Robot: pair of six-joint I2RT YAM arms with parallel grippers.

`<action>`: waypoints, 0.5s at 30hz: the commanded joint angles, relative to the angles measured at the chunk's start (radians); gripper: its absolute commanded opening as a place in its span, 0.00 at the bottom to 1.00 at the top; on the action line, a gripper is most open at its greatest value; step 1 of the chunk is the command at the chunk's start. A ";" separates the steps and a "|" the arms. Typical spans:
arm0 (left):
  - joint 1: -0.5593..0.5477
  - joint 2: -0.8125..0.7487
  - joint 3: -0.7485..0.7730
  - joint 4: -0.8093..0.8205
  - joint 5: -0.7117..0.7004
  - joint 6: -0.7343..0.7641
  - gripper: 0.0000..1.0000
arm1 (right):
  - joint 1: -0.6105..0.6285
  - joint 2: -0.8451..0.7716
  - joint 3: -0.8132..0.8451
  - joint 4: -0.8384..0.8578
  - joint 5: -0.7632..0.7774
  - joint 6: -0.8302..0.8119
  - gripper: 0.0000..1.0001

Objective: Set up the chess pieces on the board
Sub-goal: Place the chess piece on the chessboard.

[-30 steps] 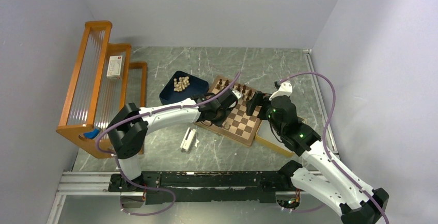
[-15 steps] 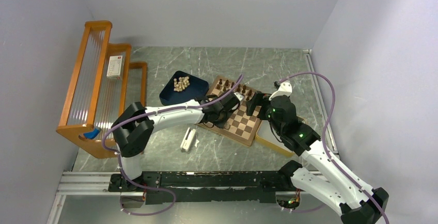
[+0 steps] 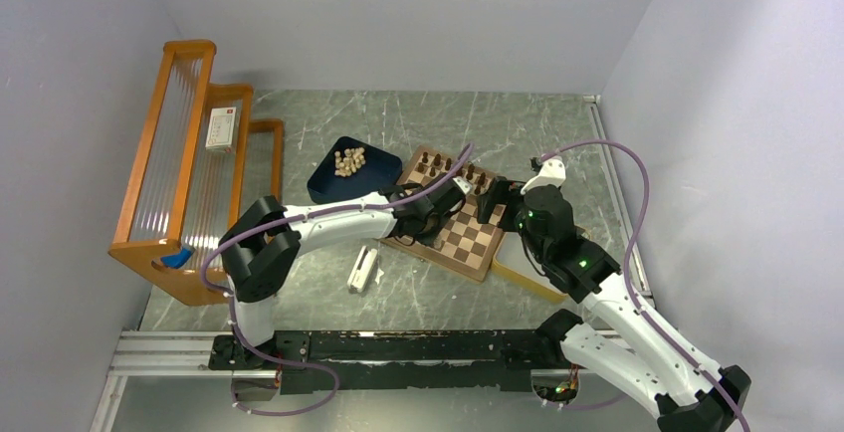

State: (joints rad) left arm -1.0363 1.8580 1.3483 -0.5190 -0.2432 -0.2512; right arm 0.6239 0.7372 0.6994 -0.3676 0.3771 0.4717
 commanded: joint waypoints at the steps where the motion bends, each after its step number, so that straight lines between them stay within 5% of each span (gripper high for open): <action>1: -0.007 0.016 0.018 0.010 -0.027 -0.006 0.23 | 0.004 -0.002 -0.001 0.018 0.014 0.003 0.94; 12: -0.008 0.023 0.044 -0.038 -0.038 -0.010 0.24 | 0.004 0.010 -0.003 0.026 0.006 0.005 0.94; 15: -0.008 0.021 0.039 -0.036 -0.044 -0.009 0.31 | 0.004 0.014 -0.004 0.031 -0.004 0.009 0.94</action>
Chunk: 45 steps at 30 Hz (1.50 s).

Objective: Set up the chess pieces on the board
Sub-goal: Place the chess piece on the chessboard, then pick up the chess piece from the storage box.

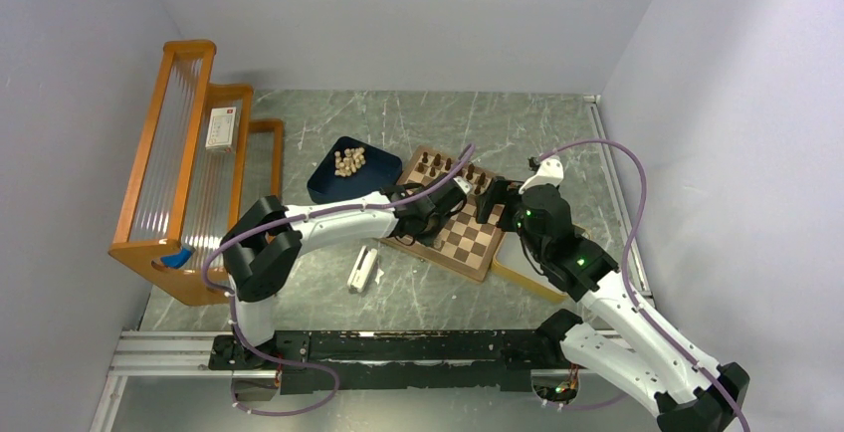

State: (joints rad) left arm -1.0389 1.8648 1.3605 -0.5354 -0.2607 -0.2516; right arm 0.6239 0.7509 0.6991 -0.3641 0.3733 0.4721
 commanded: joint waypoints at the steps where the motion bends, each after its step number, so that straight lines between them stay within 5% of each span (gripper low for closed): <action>1: -0.006 0.015 0.025 -0.017 -0.028 -0.008 0.31 | 0.004 0.001 -0.004 0.027 -0.001 0.010 0.94; 28: 0.025 -0.071 0.171 -0.029 -0.065 -0.066 0.43 | 0.003 0.006 -0.032 0.037 -0.020 0.022 0.94; 36: 0.147 -0.086 0.221 -0.071 -0.063 -0.042 0.41 | 0.004 0.012 -0.058 0.082 -0.061 0.027 0.94; 45: 0.410 -0.136 0.166 -0.035 0.008 -0.004 0.42 | 0.004 0.062 -0.076 0.150 -0.156 0.043 0.94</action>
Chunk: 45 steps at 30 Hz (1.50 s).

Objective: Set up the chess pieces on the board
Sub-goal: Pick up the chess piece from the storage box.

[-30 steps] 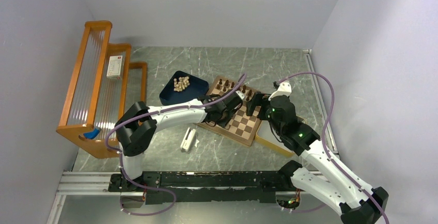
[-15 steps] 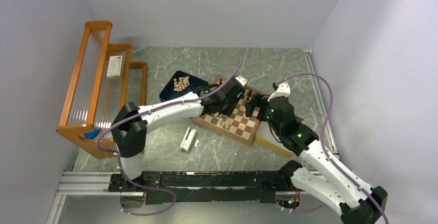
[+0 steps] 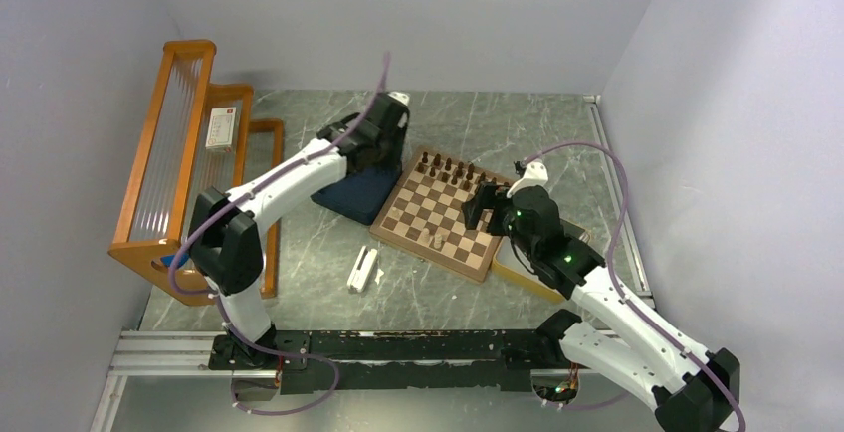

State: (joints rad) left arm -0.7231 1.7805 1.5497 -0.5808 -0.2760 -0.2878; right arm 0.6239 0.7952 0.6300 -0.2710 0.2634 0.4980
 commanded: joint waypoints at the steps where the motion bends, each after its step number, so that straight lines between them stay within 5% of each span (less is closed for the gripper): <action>1: 0.120 -0.054 -0.030 0.012 0.022 0.044 0.43 | 0.004 0.025 -0.009 0.058 -0.049 0.019 0.94; 16: 0.409 -0.005 -0.072 0.051 0.226 0.102 0.42 | 0.005 0.007 0.002 0.040 -0.077 -0.031 0.94; 45: 0.415 0.257 0.086 0.026 0.284 0.218 0.35 | 0.003 0.013 0.035 0.034 -0.025 -0.031 0.94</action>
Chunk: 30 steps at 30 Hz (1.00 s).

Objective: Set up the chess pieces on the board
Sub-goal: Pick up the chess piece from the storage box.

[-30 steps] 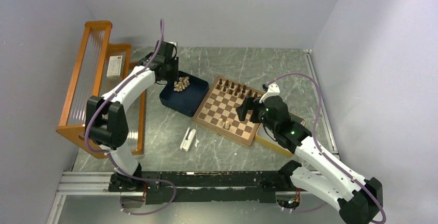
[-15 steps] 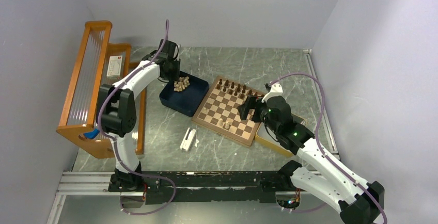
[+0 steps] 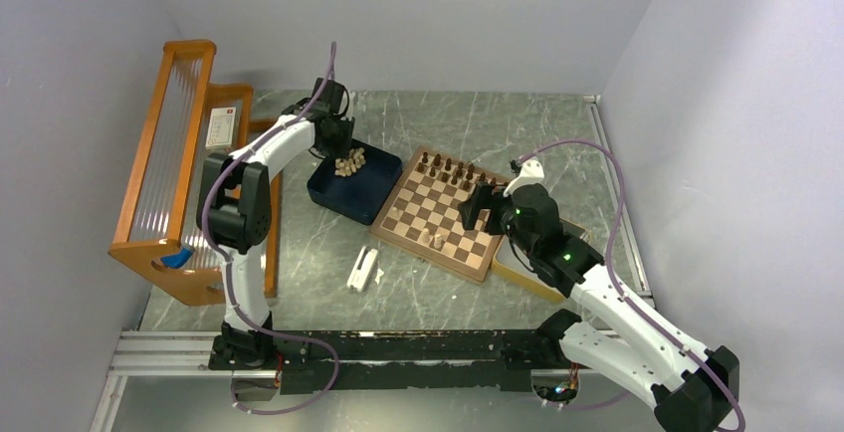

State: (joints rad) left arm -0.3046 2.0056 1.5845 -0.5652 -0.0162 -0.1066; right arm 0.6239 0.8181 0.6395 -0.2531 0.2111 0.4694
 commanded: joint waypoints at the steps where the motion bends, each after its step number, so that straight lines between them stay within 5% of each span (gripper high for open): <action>1: -0.004 0.036 0.052 0.018 0.026 0.039 0.35 | 0.003 -0.012 0.023 0.018 0.028 -0.002 0.95; 22: -0.005 0.111 0.087 0.043 0.061 0.094 0.35 | 0.004 -0.017 0.013 0.011 0.032 -0.004 0.95; 30: -0.005 0.116 0.092 0.041 0.058 0.094 0.28 | 0.004 -0.023 0.006 0.012 0.035 -0.002 0.95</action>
State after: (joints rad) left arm -0.3050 2.1197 1.6566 -0.5426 0.0208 -0.0246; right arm 0.6239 0.8093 0.6395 -0.2523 0.2253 0.4694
